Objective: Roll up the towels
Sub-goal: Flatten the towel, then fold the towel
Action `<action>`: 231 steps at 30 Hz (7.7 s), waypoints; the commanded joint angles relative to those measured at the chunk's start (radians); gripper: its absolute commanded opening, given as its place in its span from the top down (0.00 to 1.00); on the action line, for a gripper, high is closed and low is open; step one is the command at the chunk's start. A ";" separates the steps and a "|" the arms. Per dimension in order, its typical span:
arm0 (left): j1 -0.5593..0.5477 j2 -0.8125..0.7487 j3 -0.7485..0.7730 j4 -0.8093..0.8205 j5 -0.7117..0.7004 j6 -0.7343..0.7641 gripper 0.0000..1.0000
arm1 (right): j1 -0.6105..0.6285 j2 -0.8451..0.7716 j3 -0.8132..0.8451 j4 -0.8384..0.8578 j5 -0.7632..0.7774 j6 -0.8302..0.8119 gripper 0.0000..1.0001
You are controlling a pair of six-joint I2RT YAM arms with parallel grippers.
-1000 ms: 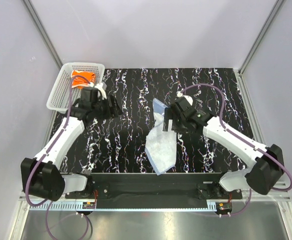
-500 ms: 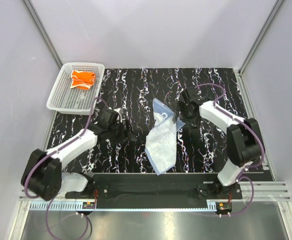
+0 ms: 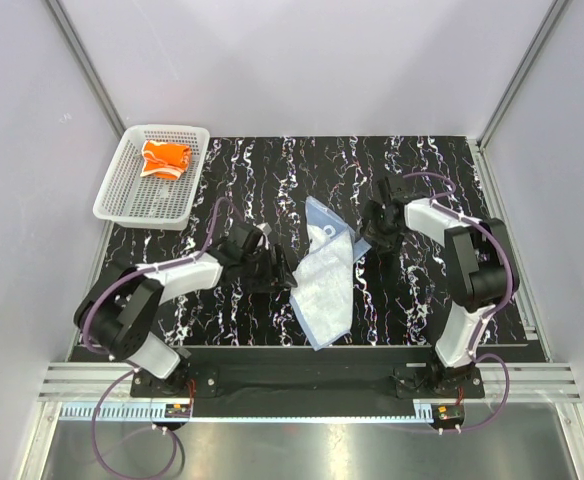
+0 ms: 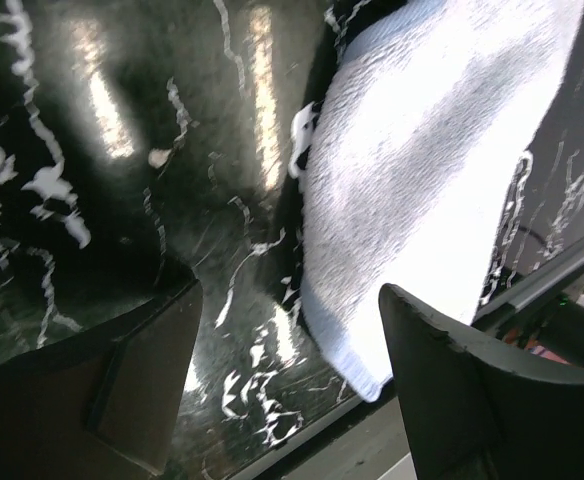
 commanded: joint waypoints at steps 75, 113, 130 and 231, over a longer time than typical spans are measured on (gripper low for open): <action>0.192 0.291 0.416 -0.348 -0.337 0.217 0.10 | -0.100 -0.935 -0.479 -0.348 0.063 0.279 1.00; 0.212 -0.691 -0.207 -0.478 -0.316 -0.080 0.07 | -0.100 -0.898 -0.452 -0.297 -0.008 0.248 1.00; 0.210 -0.502 -0.285 -0.301 -0.316 -0.116 0.34 | -0.098 -0.843 -0.444 -0.277 -0.005 0.213 1.00; 0.233 -0.628 0.025 -0.581 -0.377 -0.053 1.00 | -0.100 -0.872 -0.323 -0.371 -0.019 0.214 1.00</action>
